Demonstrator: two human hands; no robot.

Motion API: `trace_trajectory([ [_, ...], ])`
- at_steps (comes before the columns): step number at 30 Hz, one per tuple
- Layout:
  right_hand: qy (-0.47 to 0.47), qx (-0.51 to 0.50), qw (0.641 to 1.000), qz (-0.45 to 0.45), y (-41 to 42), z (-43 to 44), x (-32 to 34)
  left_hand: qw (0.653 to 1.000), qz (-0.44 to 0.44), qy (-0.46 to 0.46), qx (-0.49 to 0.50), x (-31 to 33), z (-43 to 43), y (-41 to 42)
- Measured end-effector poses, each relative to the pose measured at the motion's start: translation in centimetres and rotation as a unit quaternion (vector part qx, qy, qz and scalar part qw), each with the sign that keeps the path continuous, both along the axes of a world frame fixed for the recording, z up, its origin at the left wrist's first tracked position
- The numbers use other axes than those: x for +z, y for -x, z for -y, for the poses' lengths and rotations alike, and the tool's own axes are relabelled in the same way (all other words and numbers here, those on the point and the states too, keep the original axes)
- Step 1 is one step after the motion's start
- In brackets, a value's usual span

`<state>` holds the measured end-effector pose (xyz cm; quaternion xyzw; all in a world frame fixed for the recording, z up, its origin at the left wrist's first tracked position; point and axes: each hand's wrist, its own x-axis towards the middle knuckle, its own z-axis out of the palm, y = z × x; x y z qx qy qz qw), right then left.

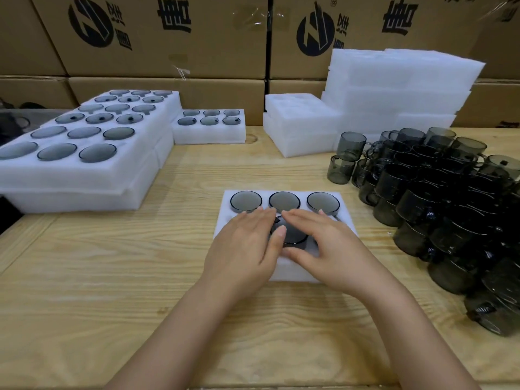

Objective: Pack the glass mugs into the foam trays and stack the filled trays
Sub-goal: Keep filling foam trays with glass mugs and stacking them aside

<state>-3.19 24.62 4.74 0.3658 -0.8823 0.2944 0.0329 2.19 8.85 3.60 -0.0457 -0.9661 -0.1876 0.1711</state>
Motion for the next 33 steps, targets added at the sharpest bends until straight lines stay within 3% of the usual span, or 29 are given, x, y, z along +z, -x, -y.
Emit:
trace_trajectory([
  [4, -0.044, 0.030, 0.998, -0.025, -0.7, 0.0, -0.6, 0.999, -0.023, 0.039, 0.006, -0.3, -0.4, 0.0],
  [6, 0.066, 0.026, 0.996, 0.053, -1.1, 0.8, -0.2, 0.999, -0.021, 0.049, 0.007, -0.3, -0.4, -0.1],
  [8, 0.126, -0.007, 0.990, 0.069, -0.7, 2.1, 0.3, 0.999, -0.017, 0.051, 0.005, -0.2, -0.6, -0.3],
  [11, -0.002, -0.016, 0.998, 0.058, 0.7, 4.4, 1.0, 0.998, -0.032, 0.048, -0.006, 0.1, -0.7, -0.3],
  [14, -0.102, -0.007, 0.991, 0.086, 1.6, 5.4, 0.8, 0.997, 0.008, 0.081, -0.010, 0.1, -0.6, -0.4],
  [22, -0.137, -0.013, 0.989, 0.062, 1.7, 4.8, -0.2, 0.991, 0.002, 0.135, 0.003, -1.4, -0.8, -0.2],
  [27, -0.137, -0.009, 0.990, 0.033, 1.3, 4.7, -0.4, 0.977, -0.110, 0.174, 0.050, -2.2, -1.4, -0.5],
  [29, -0.101, -0.010, 0.994, 0.033, 1.4, 4.7, -0.4, 0.965, -0.164, 0.194, 0.069, -3.0, -1.7, -0.7],
  [33, 0.149, -0.056, 0.978, 0.134, 2.9, 4.3, 1.1, 0.950, -0.220, 0.214, 0.062, -3.9, -2.5, -0.8],
])
